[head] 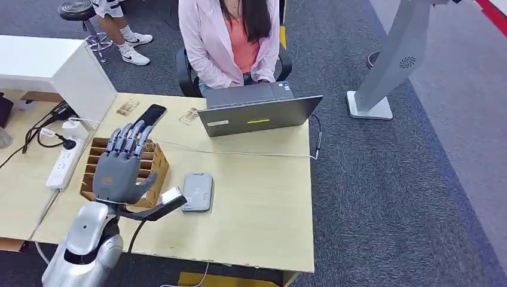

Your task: Pass the card to the sensor for recognition and then transmit it.

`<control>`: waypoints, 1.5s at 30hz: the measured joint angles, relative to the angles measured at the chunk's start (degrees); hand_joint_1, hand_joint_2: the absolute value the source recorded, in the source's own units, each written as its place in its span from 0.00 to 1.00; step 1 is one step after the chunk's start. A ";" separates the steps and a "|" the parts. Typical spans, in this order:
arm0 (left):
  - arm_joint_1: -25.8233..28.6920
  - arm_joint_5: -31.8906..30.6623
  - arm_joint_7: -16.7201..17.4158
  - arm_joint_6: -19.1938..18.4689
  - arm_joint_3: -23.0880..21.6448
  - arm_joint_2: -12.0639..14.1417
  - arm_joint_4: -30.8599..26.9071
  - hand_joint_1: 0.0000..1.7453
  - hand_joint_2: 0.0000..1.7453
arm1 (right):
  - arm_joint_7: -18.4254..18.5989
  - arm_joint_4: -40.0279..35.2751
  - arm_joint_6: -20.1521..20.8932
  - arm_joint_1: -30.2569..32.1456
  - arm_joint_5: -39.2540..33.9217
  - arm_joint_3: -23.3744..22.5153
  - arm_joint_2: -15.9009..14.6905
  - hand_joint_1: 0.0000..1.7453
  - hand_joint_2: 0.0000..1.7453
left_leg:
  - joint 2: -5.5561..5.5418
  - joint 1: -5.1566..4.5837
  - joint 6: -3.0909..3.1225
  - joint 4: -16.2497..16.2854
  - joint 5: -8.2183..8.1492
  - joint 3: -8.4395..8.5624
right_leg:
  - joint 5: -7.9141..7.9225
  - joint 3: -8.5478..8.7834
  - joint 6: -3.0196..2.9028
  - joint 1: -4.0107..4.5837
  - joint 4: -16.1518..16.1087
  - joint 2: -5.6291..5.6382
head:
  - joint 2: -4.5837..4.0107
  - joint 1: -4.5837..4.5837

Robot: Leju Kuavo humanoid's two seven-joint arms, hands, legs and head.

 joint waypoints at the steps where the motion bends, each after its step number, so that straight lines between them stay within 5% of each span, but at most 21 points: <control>1: 0.01 0.11 0.00 -0.37 -0.04 0.07 -0.07 0.00 1.00 | -0.09 0.00 0.00 0.00 0.00 -0.07 0.00 0.00 0.00 | 0.00 0.00 0.00 0.00 0.00 0.00 | 0.00 0.00 0.00 0.00 0.00 0.00 | 0.00 0.02; 13: -1.26 4.87 3.63 -13.73 -0.83 1.77 6.16 0.00 1.00 | 0.04 0.00 -0.02 0.03 -0.50 -0.81 0.00 0.00 0.00 | 0.04 0.00 0.00 0.00 0.00 0.01 | 0.00 -0.04 -0.01 0.00 0.00 0.03 | 0.00 0.02; 31: -1.36 5.97 6.23 -14.62 -1.51 3.41 9.86 0.00 1.00 | 0.07 0.00 -0.04 0.01 -0.59 -1.25 0.07 0.00 0.00 | 0.02 0.00 0.00 0.00 0.00 -0.03 | 0.00 -0.03 0.00 0.00 0.00 0.02 | 0.00 0.02; 45: 7.30 1.11 8.09 -10.01 -1.11 3.72 6.40 0.00 1.00 | -0.26 0.00 -0.24 0.04 -0.66 -2.01 0.17 0.00 0.00 | 0.01 0.00 0.02 -0.01 -0.03 -0.06 | -0.05 -0.03 0.02 0.00 0.00 0.00 | 0.00 0.02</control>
